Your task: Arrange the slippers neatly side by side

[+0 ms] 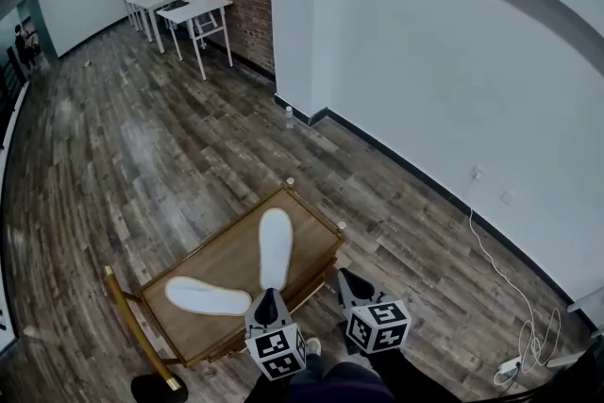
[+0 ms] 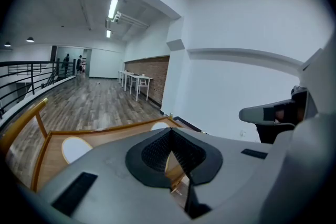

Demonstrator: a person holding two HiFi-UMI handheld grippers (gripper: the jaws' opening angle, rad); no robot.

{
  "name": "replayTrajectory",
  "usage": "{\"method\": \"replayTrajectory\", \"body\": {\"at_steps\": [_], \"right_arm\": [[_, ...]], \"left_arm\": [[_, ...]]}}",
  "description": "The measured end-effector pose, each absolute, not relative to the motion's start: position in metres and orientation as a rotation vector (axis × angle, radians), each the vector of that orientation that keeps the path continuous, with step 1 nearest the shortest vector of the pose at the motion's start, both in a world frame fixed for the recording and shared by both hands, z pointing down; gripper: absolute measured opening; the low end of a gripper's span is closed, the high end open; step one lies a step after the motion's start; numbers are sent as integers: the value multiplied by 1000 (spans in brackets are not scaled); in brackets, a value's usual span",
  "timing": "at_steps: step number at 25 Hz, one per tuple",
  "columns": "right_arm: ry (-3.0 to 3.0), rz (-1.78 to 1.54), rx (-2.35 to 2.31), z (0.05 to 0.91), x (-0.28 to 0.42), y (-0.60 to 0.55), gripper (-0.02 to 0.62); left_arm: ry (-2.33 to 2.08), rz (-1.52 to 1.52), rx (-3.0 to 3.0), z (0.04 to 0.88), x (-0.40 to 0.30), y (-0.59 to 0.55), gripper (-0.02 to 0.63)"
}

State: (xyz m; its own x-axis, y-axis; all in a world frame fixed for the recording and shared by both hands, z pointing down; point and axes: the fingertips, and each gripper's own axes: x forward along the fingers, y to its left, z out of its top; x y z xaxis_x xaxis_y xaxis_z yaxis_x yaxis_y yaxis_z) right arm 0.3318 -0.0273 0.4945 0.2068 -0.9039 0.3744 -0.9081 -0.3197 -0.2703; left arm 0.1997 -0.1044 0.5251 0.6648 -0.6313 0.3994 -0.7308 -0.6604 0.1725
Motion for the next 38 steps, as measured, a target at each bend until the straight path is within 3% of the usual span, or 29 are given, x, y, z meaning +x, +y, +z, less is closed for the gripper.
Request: {"method": "replayTrajectory", "body": {"at_steps": [21, 38], "right_arm": [[-2288, 744, 1761, 500, 249, -167, -2], [-2414, 755, 1416, 519, 199, -191, -2]], "left_arm": [[-1699, 328, 2097, 528, 89, -163, 0], [-1919, 298, 1848, 534, 46, -150, 0]]}}
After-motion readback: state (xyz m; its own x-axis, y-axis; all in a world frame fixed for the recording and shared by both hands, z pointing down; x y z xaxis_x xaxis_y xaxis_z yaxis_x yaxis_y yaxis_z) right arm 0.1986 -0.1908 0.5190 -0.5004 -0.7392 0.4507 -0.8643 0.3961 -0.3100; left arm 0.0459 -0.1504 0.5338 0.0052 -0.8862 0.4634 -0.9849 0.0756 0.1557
